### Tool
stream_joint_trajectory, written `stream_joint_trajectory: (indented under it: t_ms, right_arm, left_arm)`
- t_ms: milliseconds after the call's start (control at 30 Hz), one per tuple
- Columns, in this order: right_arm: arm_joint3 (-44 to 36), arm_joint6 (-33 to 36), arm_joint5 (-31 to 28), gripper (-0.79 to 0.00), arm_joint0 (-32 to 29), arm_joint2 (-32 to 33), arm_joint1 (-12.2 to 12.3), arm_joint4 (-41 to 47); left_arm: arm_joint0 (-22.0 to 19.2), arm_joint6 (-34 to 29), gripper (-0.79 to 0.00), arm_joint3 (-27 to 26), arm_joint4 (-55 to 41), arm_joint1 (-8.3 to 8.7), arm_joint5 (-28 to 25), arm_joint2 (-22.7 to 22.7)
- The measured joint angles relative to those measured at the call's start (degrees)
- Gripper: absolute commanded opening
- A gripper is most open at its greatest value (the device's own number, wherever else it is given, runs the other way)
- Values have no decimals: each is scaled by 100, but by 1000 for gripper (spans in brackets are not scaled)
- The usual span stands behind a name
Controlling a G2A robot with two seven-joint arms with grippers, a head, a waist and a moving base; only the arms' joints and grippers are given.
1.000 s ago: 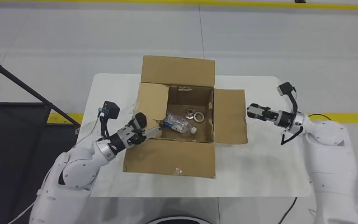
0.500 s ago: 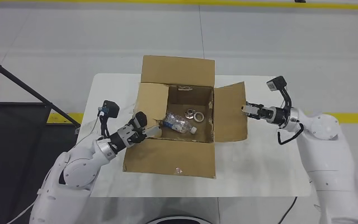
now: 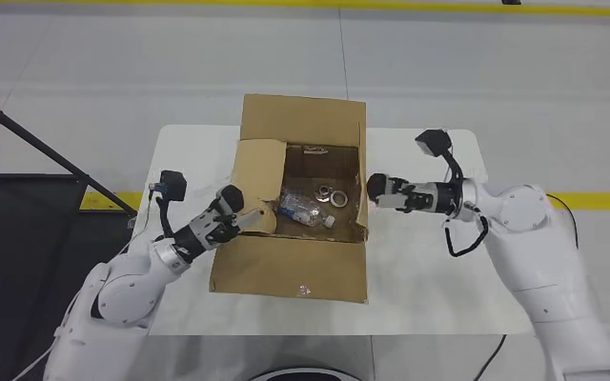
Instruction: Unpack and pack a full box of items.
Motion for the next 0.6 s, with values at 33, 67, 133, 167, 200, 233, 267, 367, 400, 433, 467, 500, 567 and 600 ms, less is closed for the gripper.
stream_joint_trajectory:
  t_ms: [33,67,133,167,200,233,267,367,400,433,467,500,567,600]
  right_arm:
    - [32,-59,-58,0,49,-92,-9,-93]
    - [80,-121,-120,0,98,-174,-20,-199]
    - [213,-255,-251,0,206,-340,-57,-440]
    - [264,-313,-284,0,250,-404,-78,-538]
    - [312,-403,-296,0,305,-490,-107,-676]
    - [332,-475,-290,0,343,-555,-130,-790]
    - [347,-556,-273,0,379,-617,-151,-918]
    - [338,-873,-203,0,463,-799,-213,-1414]
    - [312,-993,-193,0,478,-860,-235,-1586]
    - [293,-1065,-200,0,484,-900,-249,-1685]
    - [277,-1124,-214,0,490,-932,-261,-1767]
    - [259,-1188,-222,0,501,-966,-273,-1873]
    - [220,-1285,-216,0,509,-1004,-288,-2021]
    - [187,-1354,-210,0,506,-1021,-296,-2106]
  left_arm:
    - [35,49,0,-32,-55,6,-29,-92]
    - [74,95,0,-57,-114,12,-59,-190]
    - [170,189,0,-89,-248,28,-133,-446]
    - [215,230,0,-93,-294,35,-163,-561]
    - [284,274,0,-91,-360,44,-208,-712]
    - [341,288,0,-81,-418,51,-253,-821]
    - [403,282,0,-63,-491,58,-313,-923]
    - [641,77,0,57,-839,90,-637,-1207]
    - [735,-100,0,125,-1009,109,-804,-1295]
    - [797,-266,0,179,-1114,126,-933,-1358]
    - [853,-446,0,234,-1189,145,-1058,-1421]
    - [923,-682,0,306,-1290,169,-1206,-1486]
    - [1018,-1023,0,394,-1490,203,-1378,-1542]
    - [1074,-1244,0,439,-1636,225,-1472,-1564]
